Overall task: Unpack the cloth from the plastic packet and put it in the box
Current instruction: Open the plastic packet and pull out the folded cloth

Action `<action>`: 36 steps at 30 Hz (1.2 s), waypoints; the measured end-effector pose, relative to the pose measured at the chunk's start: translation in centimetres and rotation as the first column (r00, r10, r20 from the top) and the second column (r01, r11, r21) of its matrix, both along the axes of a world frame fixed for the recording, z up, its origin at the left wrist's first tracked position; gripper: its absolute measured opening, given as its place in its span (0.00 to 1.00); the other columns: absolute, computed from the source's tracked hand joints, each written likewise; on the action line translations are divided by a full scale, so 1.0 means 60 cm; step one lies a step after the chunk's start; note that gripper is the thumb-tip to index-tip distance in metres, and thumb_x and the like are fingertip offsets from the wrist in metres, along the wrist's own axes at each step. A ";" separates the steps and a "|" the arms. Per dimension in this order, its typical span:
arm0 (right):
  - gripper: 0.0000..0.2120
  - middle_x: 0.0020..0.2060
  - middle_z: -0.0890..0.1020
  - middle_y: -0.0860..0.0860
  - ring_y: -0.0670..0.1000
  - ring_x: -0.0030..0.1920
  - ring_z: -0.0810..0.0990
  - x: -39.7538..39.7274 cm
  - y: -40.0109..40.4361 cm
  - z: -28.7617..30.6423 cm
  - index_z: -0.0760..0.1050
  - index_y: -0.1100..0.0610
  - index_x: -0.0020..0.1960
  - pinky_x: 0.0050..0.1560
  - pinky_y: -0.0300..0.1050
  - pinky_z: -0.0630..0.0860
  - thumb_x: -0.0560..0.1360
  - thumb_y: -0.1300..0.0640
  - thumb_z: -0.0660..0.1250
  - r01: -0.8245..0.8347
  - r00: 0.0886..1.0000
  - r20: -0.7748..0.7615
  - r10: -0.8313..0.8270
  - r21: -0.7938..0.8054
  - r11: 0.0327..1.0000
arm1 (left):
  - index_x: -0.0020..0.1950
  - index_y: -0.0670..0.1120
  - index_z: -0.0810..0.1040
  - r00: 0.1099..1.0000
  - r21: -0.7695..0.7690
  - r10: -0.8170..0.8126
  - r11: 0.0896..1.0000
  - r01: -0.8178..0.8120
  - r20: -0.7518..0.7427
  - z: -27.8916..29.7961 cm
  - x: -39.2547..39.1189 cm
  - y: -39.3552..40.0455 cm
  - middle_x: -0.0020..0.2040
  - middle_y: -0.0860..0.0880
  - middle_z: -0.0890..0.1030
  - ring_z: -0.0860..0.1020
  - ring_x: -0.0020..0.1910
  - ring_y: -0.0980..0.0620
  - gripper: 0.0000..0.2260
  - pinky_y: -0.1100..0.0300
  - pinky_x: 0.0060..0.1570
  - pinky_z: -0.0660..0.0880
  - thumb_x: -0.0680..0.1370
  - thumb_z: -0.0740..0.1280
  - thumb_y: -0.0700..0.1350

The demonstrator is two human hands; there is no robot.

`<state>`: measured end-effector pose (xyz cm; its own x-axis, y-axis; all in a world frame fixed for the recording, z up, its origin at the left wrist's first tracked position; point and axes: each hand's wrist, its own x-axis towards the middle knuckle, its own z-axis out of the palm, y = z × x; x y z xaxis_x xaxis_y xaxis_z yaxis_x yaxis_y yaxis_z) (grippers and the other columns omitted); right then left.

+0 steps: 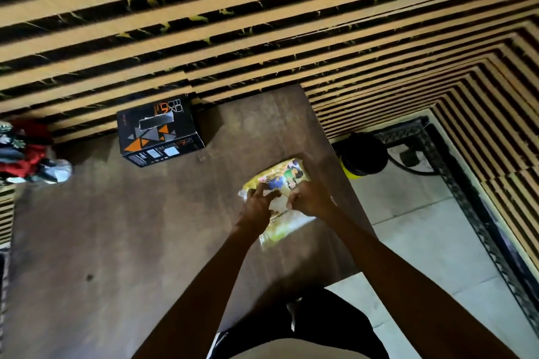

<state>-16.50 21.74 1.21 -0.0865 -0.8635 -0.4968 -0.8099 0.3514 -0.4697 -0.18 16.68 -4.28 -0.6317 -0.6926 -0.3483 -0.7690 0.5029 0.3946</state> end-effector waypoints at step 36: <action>0.19 0.60 0.78 0.56 0.55 0.60 0.78 0.019 0.187 -0.111 0.72 0.57 0.65 0.55 0.49 0.78 0.76 0.52 0.65 0.696 0.250 0.583 -0.773 0.447 0.562 | 0.46 0.48 0.74 0.849 0.086 0.221 0.975 -0.206 -0.479 0.082 -0.031 0.213 0.45 0.51 0.78 0.78 0.37 0.52 0.02 0.55 0.36 0.78 0.76 0.66 0.45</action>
<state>-15.34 32.96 -5.43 -0.2876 -0.5649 -0.7734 0.3583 0.6854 -0.6339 -2.01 29.47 0.66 -0.5632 -0.8241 -0.0606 -0.5646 0.3303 0.7564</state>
